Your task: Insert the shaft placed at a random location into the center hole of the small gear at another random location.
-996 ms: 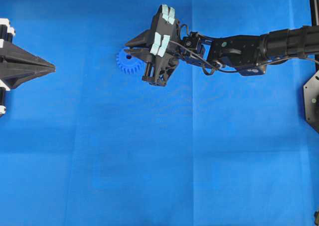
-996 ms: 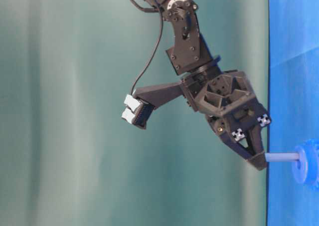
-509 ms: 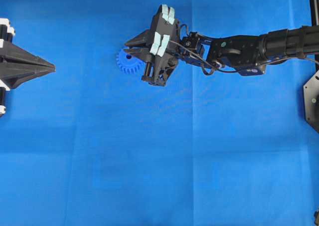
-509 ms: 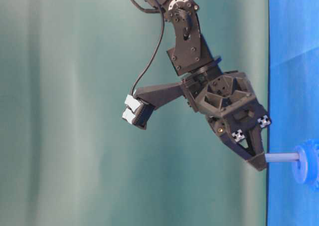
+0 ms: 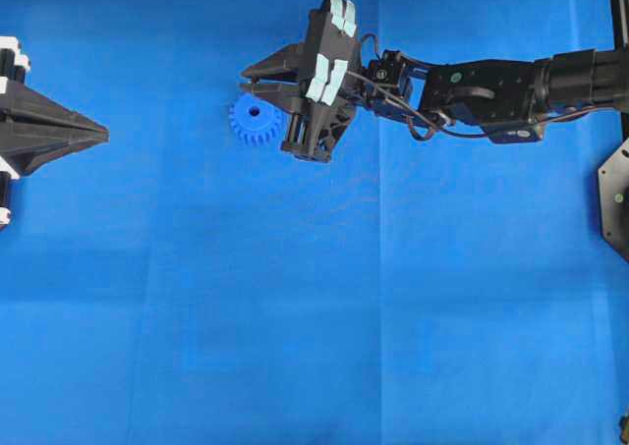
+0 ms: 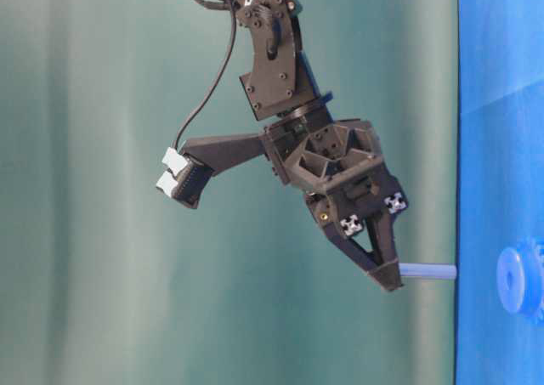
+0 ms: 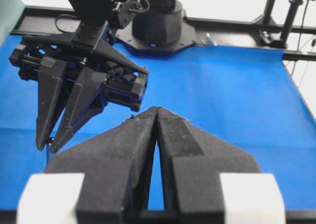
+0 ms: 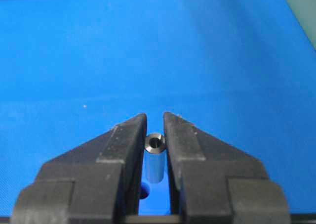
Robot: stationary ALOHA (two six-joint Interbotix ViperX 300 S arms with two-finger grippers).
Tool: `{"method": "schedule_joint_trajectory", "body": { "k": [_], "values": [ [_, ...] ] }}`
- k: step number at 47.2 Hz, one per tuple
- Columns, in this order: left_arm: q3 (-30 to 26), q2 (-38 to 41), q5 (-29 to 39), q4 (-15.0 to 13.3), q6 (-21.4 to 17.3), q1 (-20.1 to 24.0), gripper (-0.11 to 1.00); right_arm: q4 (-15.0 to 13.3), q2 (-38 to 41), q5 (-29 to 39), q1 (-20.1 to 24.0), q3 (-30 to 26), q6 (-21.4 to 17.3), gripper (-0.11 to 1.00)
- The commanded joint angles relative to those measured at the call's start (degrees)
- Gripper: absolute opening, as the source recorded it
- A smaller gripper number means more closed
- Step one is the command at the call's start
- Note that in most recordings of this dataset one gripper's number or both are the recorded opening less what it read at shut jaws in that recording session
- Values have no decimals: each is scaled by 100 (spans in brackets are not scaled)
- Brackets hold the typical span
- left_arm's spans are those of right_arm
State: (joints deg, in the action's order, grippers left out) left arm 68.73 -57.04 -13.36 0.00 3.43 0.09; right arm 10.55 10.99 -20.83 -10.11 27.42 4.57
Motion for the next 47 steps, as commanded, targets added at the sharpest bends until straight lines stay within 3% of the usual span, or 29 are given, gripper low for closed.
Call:
{"method": "schedule_joint_trajectory", "body": {
  "k": [1,26,47],
  "values": [
    [-62,18,-26,0,9,9,0,-9,-193,-18,9,-70,9,2],
    [-62,26,-35,0,9,9,0,220,510,-299,167,-246,0,2],
    [-62,26,-26,0,9,0,0,272,545,-334,167,-202,0,2]
  ]
}}
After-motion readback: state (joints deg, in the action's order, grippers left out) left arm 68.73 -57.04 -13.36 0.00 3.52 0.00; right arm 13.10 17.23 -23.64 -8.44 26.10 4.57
